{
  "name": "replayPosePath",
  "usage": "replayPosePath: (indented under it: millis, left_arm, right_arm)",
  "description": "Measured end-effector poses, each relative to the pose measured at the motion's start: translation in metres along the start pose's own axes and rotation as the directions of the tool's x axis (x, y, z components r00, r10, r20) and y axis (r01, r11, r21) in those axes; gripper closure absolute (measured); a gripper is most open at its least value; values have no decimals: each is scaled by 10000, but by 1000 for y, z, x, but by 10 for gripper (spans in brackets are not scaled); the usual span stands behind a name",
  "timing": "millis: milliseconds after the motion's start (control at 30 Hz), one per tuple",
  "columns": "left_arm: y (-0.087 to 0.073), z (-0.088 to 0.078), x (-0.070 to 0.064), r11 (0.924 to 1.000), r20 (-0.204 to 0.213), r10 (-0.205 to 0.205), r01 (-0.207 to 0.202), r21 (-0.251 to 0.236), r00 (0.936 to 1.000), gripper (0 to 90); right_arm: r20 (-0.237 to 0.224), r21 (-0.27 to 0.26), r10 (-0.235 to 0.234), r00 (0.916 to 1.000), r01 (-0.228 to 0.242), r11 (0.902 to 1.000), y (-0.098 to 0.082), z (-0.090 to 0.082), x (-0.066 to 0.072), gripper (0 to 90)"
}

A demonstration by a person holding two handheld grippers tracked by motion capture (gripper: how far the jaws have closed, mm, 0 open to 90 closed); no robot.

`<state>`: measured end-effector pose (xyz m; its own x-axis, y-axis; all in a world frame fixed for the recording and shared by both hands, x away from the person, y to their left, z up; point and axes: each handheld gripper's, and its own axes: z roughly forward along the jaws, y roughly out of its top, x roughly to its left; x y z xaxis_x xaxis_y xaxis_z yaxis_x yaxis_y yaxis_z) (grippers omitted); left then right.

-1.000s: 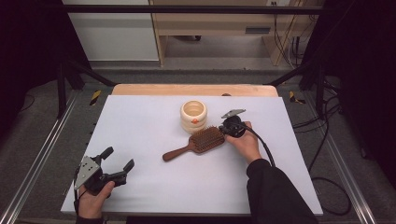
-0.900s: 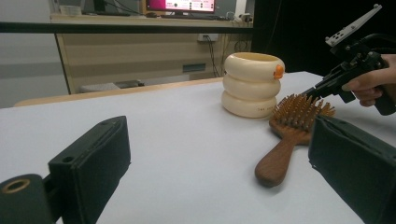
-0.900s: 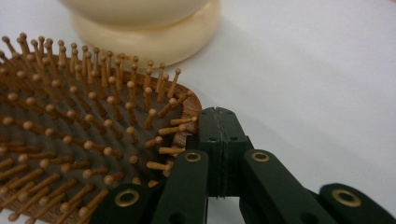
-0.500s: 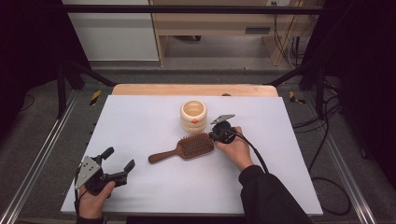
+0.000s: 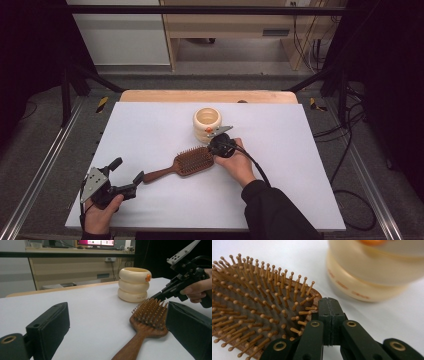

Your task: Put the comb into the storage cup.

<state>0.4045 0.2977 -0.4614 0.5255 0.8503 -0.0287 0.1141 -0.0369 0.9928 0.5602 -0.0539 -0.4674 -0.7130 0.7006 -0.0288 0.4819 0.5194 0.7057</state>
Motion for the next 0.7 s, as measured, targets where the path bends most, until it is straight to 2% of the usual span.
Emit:
replayPosePath:
  millis: [333, 700]
  left_arm:
    - [0, 0, 1, 10000, 9, 19, -19, 0, 10000, 55]
    - [0, 0, 1, 10000, 30, 26, -26, 4, 10000, 55]
  right_arm:
    - [-339, -163, -254, 9991, 249, 9996, 13, 15, 26, 900]
    - [-622, -333, -316, 9976, 296, 9990, 20, 24, 40, 900]
